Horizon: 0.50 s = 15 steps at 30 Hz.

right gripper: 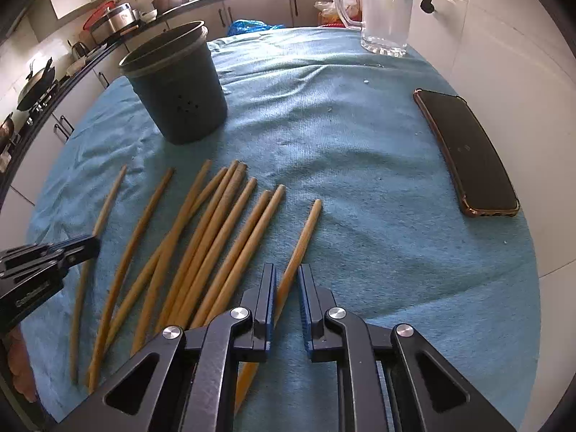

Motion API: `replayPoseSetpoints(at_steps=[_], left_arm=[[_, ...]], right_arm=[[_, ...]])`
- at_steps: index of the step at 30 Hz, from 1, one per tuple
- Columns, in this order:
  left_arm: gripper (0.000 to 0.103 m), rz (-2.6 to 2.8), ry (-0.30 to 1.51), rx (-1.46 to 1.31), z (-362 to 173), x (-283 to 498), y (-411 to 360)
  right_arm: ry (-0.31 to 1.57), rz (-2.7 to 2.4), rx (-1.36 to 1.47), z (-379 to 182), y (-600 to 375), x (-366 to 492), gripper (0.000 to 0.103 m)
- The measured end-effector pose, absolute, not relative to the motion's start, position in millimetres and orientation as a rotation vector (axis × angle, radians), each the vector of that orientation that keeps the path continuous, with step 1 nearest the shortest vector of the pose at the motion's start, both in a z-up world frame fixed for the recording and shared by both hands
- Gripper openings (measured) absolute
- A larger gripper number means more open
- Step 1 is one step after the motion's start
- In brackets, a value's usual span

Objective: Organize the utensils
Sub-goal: 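Grasp a wooden chopstick with the left tool while the right tool grasps another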

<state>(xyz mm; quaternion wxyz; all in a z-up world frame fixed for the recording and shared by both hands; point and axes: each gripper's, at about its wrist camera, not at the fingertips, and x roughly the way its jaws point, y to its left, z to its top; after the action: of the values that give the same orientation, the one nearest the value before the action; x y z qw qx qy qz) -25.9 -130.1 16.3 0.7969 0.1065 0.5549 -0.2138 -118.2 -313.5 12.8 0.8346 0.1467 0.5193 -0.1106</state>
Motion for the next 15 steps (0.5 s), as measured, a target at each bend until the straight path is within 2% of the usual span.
replayPoseSetpoints(at_steps=[15], left_arm=[[0.009,-0.473,1.236,0.188,17.4,6.8,-140.4]], right_arm=[[1.164,-0.27,0.318,11.5,-323.8,-100.5,0.016]])
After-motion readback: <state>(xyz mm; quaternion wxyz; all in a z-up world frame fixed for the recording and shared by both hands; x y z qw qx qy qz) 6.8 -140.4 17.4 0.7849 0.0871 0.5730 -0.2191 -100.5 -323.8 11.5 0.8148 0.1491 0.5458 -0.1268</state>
